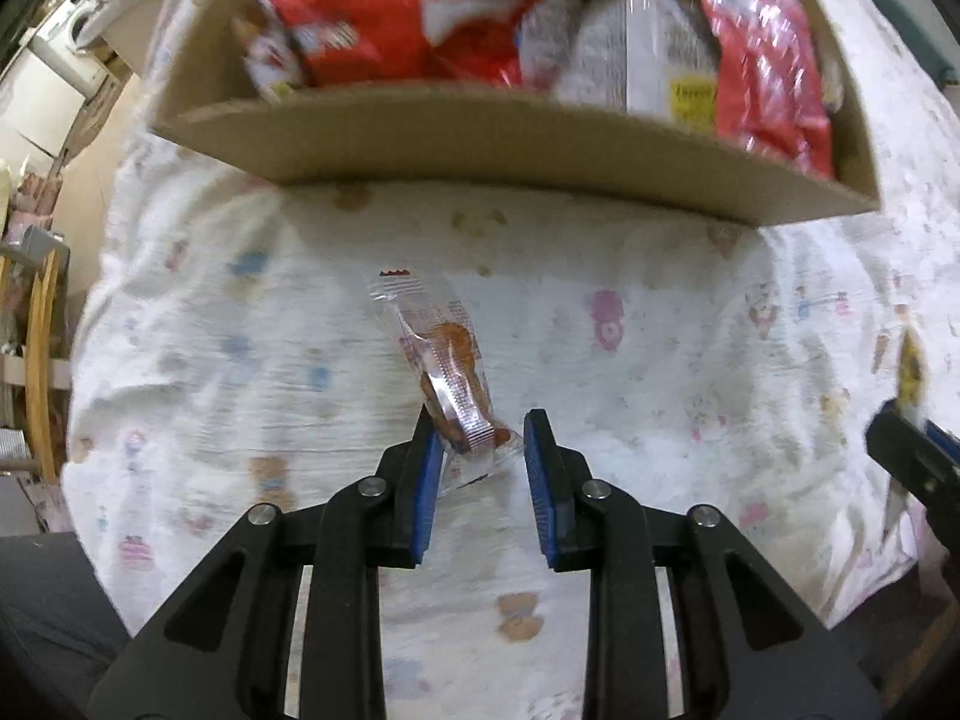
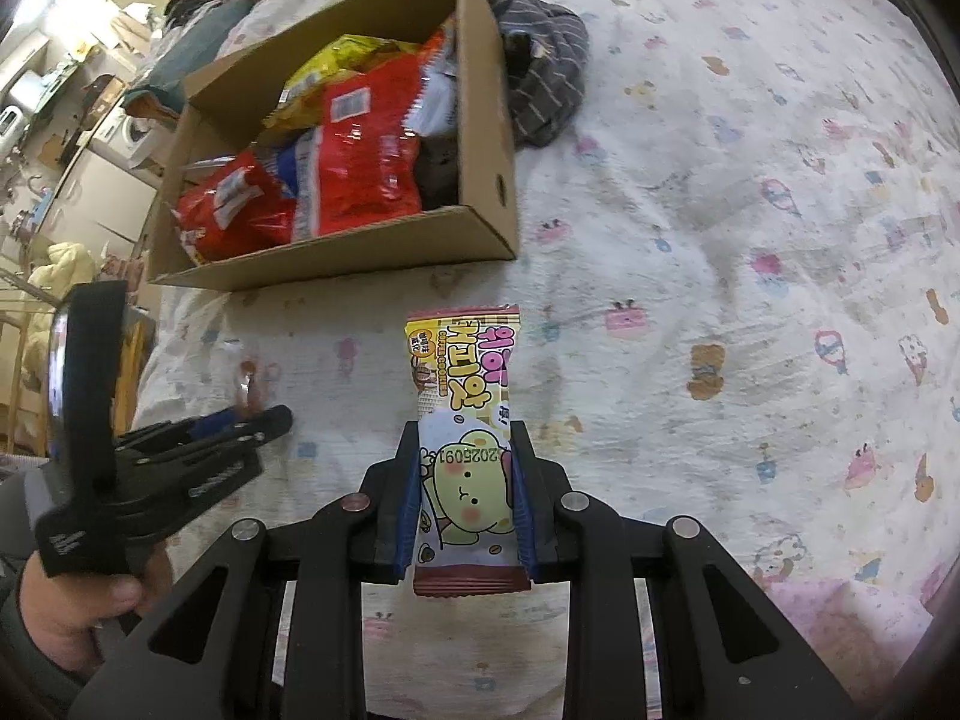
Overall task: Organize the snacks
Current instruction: 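Grasp the yellow candy packet with the right gripper while the left gripper grasps the small clear packet, then lower the clear packet into the box with the left gripper while the right gripper lowers the candy packet in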
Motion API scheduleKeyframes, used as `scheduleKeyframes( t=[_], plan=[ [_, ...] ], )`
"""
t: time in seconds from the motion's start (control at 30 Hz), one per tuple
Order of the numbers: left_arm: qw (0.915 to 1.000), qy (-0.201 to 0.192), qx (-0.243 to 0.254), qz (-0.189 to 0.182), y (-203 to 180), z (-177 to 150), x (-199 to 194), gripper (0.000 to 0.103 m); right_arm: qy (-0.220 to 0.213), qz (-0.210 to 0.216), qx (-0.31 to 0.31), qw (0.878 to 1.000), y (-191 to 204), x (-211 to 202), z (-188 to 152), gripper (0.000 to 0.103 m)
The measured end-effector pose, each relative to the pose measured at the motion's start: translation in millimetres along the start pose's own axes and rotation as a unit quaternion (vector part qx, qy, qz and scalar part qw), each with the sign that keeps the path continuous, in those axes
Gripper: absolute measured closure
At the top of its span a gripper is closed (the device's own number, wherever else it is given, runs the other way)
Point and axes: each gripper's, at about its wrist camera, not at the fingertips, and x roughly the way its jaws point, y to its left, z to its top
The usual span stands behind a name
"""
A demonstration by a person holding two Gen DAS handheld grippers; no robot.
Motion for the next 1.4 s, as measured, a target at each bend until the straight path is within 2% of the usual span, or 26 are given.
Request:
scheduleKeyframes(
  t=[0.13,0.23,0.33,0.47,0.53,0.7,0.87,1.0,1.1,1.2,1.3,1.4],
  plan=[
    [0.9996,-0.025,0.003,-0.009,7.2,-0.9,-29.7,0.08,-0.015,0.008,-0.018,1.0,15.4,-6.2,1.6,0.076],
    [0.998,-0.062,0.009,-0.01,19.1,0.8,-55.0,0.08,-0.032,0.01,-0.038,0.999,31.5,-10.3,4.0,0.076],
    [0.995,-0.099,0.013,-0.002,22.7,10.2,-71.5,0.08,-0.048,0.019,-0.057,0.997,48.7,-14.3,9.2,0.076],
    [0.9917,-0.128,0.015,-0.005,39.1,28.3,-90.9,0.08,-0.075,0.038,-0.077,0.993,71.5,-21.1,20.5,0.076],
    [0.9892,-0.144,0.019,-0.017,50.7,40.1,-95.2,0.08,-0.098,0.052,-0.089,0.99,82.2,-28.2,26.8,0.076],
    [0.9826,-0.182,0.031,-0.015,65.2,57.5,-110.8,0.08,-0.142,0.067,-0.102,0.982,102.4,-37.4,45.7,0.076],
    [0.9745,-0.22,0.04,-0.008,69.4,83.4,-122.6,0.08,-0.166,0.066,-0.101,0.979,104.9,-42.7,75.5,0.076],
    [0.9722,-0.231,0.035,-0.013,71.3,108.7,-124.4,0.08,-0.176,0.064,-0.093,0.978,99.1,-40.5,102.4,0.076],
    [0.9697,-0.242,0.028,-0.021,70.7,125.4,-123.7,0.08,-0.179,0.044,-0.099,0.978,95.5,-34.4,117.9,0.076],
    [0.9672,-0.251,0.017,-0.035,70.0,132.7,-118.2,0.08,-0.178,0.035,-0.091,0.979,86.2,-24.1,134.8,0.076],
    [0.9654,-0.257,0.03,-0.034,62.6,138.0,-107.1,0.08,-0.171,0.025,-0.071,0.982,73.0,-11.0,146.8,0.076],
    [0.9653,-0.254,0.033,-0.05,60.8,143.6,-99.9,0.08,-0.157,0.022,-0.043,0.986,61.2,-0.6,151.0,0.076]
  ],
)
